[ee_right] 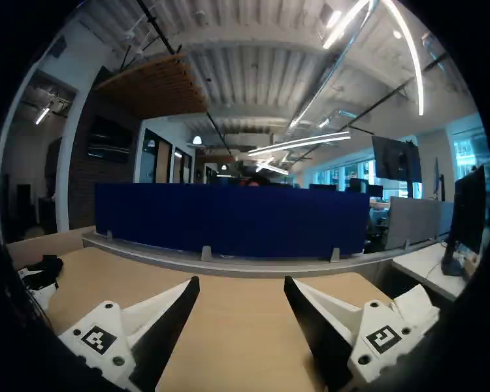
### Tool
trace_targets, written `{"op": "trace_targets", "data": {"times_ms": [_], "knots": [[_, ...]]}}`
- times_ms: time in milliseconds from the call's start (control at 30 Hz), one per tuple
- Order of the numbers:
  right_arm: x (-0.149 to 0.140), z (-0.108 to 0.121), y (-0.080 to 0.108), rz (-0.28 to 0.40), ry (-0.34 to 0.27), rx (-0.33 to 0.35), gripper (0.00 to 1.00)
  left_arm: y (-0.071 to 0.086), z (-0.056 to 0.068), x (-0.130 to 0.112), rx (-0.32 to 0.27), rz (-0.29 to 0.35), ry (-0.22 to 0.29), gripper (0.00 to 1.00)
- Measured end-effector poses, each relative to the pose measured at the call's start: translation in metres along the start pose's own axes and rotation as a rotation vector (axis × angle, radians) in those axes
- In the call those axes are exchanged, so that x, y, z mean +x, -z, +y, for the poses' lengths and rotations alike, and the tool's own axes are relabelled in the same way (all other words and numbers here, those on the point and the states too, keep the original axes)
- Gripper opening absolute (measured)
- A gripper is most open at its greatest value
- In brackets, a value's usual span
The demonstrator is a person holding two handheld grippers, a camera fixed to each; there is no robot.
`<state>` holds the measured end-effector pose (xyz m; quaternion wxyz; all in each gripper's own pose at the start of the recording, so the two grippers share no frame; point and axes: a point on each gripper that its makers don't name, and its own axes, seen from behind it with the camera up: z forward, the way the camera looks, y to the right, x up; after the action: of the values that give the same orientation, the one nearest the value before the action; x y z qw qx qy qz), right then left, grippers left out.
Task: Fold towel
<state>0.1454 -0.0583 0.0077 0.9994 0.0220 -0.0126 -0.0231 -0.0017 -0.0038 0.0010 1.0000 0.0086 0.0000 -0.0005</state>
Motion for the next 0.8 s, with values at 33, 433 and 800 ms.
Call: {"op": "trace_targets", "data": {"times_ms": [33, 433, 800], "knots": [[-0.001, 0.001, 0.000, 0.002, 0.001, -0.002, 1.00, 0.000, 0.000, 0.000, 0.000, 0.000, 0.000, 0.97], [-0.031, 0.018, -0.003, 0.015, -0.015, -0.026, 1.00, -0.001, 0.000, 0.001, 0.000, 0.000, 0.000, 0.97], [-0.075, 0.046, 0.003, 0.010, -0.036, -0.047, 1.00, -0.001, 0.000, 0.001, 0.000, 0.000, 0.000, 0.97]]}}
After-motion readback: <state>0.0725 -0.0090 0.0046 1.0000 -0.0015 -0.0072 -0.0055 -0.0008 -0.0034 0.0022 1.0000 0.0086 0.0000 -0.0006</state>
